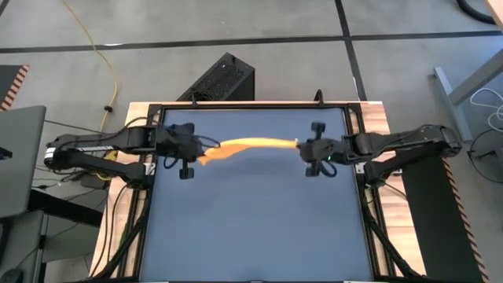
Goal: Roll towel
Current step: Fold the orange microfiber towel
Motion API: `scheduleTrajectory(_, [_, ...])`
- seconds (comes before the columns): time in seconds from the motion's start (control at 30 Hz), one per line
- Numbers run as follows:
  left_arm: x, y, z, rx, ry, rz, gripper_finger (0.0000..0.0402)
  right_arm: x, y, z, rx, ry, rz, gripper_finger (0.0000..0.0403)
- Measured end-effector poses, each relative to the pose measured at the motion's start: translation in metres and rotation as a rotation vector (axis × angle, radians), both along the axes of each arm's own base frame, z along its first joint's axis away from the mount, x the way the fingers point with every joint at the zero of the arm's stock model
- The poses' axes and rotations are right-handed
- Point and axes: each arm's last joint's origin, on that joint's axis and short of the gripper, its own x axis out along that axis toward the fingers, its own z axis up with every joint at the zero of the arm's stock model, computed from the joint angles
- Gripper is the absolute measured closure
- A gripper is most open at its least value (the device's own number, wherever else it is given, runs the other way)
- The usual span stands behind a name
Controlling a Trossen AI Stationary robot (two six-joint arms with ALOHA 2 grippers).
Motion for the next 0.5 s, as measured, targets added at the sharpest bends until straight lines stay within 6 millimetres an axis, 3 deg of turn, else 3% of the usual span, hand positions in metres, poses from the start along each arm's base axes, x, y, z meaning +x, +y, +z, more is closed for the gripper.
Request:
scheduleTrajectory(0.13, [0.007,-0.025,-0.043,-0.093,0.103,-0.021,0.0401,0.008,0.033,-0.051,0.109,0.12,0.062,0.0394])
scheduleTrajectory(0.3, [0.01,-0.083,-0.11,-0.179,0.163,-0.15,0.0401,0.012,0.101,-0.122,0.194,0.192,0.133,0.0394])
scheduleTrajectory(0.4, [0.011,-0.114,-0.125,-0.214,0.126,-0.18,0.0401,0.009,0.14,-0.151,0.216,0.222,0.157,0.0394])
scheduleTrajectory(0.5, [0.016,-0.141,-0.133,-0.251,0.117,-0.212,0.0401,0.008,0.172,-0.168,0.243,0.237,0.146,0.0394])
